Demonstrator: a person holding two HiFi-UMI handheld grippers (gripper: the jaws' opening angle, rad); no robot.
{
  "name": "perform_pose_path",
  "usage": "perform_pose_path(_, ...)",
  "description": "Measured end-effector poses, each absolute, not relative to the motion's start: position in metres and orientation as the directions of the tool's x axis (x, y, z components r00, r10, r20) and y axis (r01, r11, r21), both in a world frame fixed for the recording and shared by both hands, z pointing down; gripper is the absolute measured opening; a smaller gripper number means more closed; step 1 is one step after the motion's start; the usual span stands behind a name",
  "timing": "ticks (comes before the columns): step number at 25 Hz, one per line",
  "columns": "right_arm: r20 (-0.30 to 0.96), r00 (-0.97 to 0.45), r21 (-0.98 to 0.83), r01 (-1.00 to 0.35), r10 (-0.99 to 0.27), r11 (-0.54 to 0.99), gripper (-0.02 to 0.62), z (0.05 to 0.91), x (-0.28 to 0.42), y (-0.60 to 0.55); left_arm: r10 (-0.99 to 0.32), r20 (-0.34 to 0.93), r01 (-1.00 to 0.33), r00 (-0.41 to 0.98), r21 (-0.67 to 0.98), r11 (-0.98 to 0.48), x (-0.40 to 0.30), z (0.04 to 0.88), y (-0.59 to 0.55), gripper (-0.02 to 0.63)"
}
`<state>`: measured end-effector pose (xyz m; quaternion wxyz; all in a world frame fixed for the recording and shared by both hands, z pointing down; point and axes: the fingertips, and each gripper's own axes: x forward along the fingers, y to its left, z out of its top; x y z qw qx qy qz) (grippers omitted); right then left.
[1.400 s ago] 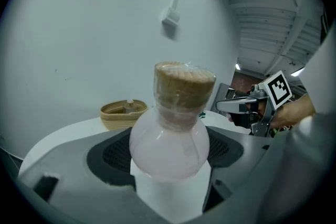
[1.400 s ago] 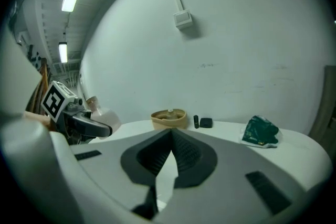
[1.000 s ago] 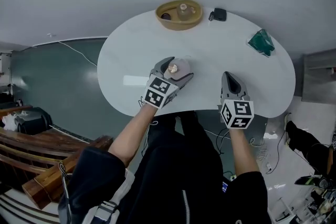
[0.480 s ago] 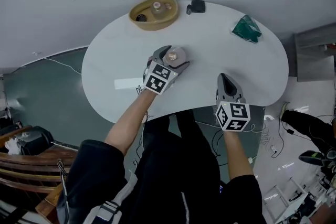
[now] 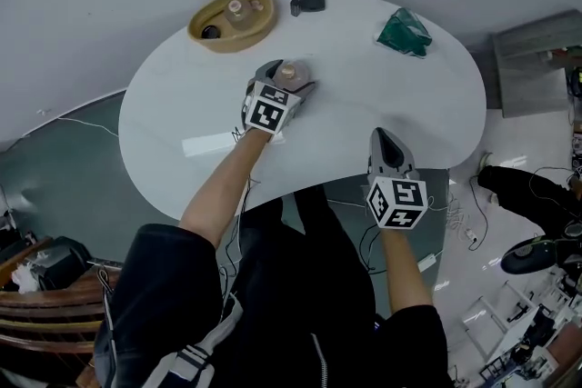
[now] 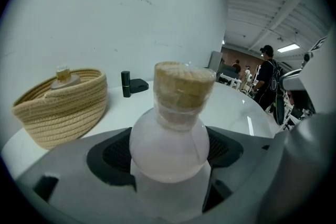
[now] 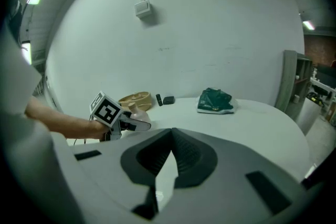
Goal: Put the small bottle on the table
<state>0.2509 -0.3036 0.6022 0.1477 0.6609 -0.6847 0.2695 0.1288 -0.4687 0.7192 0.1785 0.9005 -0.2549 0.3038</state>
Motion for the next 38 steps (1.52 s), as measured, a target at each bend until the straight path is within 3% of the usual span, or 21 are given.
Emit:
perform_pose_path(16, 0.589, -0.070, -0.178, -0.983, -0.805, -0.045, 0.002, 0.613, 0.262, -0.306, -0.355, 0.680, -0.570, 0.642, 0.113, -0.814, 0.142, 0.755, -0.476, 0.403)
perform_pose_path(19, 0.577, -0.086, -0.182, -0.983, -0.812, -0.025, 0.002, 0.609, 0.257, -0.315, -0.357, 0.663, -0.560, 0.658, 0.115, -0.820, 0.143, 0.751, -0.472, 0.469)
perform_pose_path(24, 0.559, -0.113, -0.180, -0.984, -0.821, 0.012, 0.002, 0.601, 0.246, -0.327, -0.397, 0.636, -0.606, 0.662, 0.143, -0.782, 0.114, 0.730, -0.461, 0.468)
perform_pose_path(26, 0.548, -0.132, -0.178, -0.983, -0.826, 0.039, 0.002, 0.598, 0.240, -0.334, -0.430, 0.611, -0.626, 0.665, 0.142, -0.767, 0.097, 0.709, -0.461, 0.407)
perform_pose_path(28, 0.533, -0.156, -0.180, -0.981, -0.832, 0.069, 0.002, 0.593, 0.233, -0.342, -0.452, 0.591, -0.637, 0.668, 0.142, -0.758, 0.082, 0.690, -0.456, 0.287)
perform_pose_path(34, 0.479, -0.223, -0.170, -0.972, -0.849, 0.159, 0.000, 0.569, 0.206, -0.366, -0.551, 0.537, -0.700, 0.639, 0.107, -0.706, 0.035, 0.639, -0.446, 0.056)
perform_pose_path(36, 0.459, -0.241, -0.165, -0.969, -0.855, 0.184, 0.000, 0.558, 0.198, -0.371, -0.587, 0.518, -0.723, 0.621, 0.091, -0.685, 0.021, 0.623, -0.444, 0.005)
perform_pose_path(38, 0.437, -0.257, -0.159, -0.965, -0.862, 0.207, 0.000, 0.548, 0.193, -0.374, -0.614, 0.504, -0.742, 0.607, 0.083, -0.666, 0.010, 0.608, -0.439, 0.003)
